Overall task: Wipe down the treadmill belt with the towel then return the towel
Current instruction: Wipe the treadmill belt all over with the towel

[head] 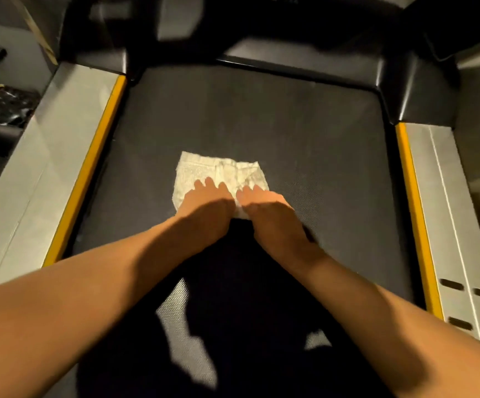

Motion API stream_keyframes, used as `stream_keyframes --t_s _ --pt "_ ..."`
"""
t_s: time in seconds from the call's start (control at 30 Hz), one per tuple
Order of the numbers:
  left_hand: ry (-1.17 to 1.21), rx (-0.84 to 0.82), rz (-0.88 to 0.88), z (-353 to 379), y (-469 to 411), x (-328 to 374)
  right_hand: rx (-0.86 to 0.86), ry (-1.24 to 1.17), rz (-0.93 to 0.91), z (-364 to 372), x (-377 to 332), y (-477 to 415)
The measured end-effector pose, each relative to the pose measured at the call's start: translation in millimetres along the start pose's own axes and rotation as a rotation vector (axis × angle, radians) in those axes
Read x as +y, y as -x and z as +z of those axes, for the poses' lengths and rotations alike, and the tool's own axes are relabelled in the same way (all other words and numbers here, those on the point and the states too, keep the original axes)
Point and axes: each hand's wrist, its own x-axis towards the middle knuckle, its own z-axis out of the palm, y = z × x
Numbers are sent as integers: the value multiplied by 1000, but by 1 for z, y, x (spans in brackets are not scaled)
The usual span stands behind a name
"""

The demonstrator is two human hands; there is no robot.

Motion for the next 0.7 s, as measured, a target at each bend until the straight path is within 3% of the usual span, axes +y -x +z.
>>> stream_keyframes --t_s 0.13,0.3,0.4,0.5,0.63,0.7 --pt "-155 -43 128 0 -25 -5 30 -35 79 -21 24 -3" --pt "-129 -176 84 -11 -29 25 -64 -129 210 -37 18 0" --pt "-84 -176 54 3 -4 50 -24 -184 169 -28 8 41" --pt "-182 -89 153 4 -10 44 26 -221 204 -31 23 45" --pt "-251 -42 98 -21 -32 30 96 -135 416 -35 40 10" --pt "-259 4 144 -20 -32 37 103 -140 392 -33 36 15"
